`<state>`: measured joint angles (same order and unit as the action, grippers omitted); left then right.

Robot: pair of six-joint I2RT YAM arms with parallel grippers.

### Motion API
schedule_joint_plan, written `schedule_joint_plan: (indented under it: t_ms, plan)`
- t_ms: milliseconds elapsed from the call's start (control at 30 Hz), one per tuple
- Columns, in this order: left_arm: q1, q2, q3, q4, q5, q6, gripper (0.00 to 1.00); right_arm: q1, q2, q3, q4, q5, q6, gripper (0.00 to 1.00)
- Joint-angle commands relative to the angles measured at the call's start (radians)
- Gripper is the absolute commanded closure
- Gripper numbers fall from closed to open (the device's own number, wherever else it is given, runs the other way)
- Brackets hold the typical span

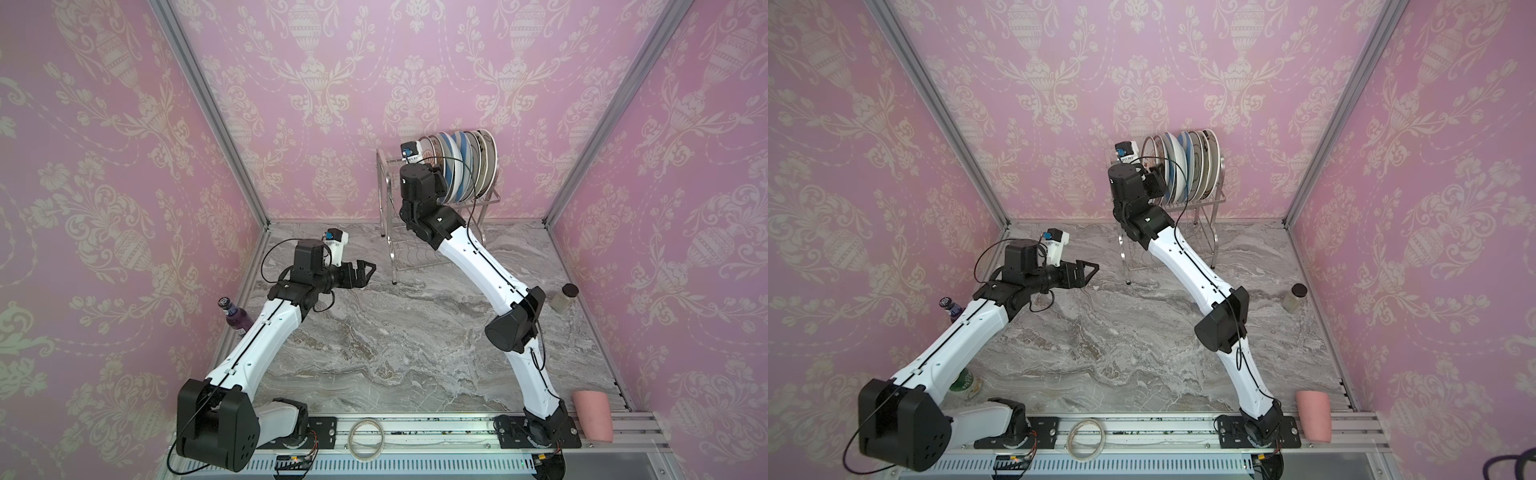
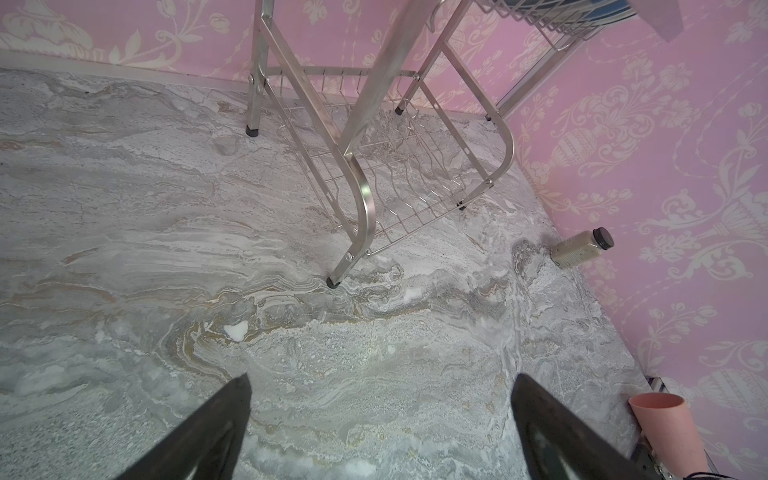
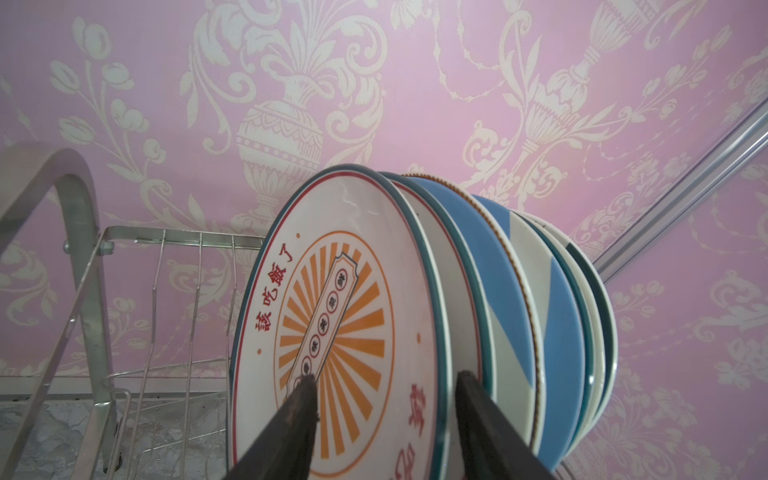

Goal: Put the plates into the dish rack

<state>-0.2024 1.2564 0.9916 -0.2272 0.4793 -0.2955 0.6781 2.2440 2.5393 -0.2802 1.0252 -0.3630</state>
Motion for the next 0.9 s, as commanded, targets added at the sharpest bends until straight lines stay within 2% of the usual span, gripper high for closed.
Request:
schedule_joint_plan:
  t_ms: [0,233,400,567,700,733,867]
  plan:
    - [0.019,-0.003,0.022,-0.033,-0.046,0.039,0.01,0.011,-0.096,-0.015,-0.056,-0.022,0.046,0.4]
    - [0.042,-0.012,0.035,-0.048,-0.098,0.055,0.01,0.012,-0.222,-0.084,-0.171,-0.115,0.164,0.33]
    - [0.043,-0.028,0.023,-0.021,-0.213,0.061,0.01,-0.002,-0.391,-0.263,-0.177,-0.178,0.232,0.24]
    - [0.056,-0.073,-0.039,0.039,-0.361,0.058,0.01,-0.072,-0.694,-0.649,-0.18,-0.302,0.355,0.22]
    - [0.098,-0.111,-0.142,0.134,-0.493,0.029,0.01,-0.239,-0.96,-1.004,-0.23,-0.448,0.508,0.15]
    - [0.111,-0.118,-0.19,0.188,-0.519,0.038,0.01,-0.287,-1.026,-1.113,-0.214,-0.469,0.531,0.1]
    - [0.166,-0.13,-0.364,0.363,-0.651,0.032,0.01,-0.413,-1.236,-1.526,-0.047,-0.527,0.514,0.01]
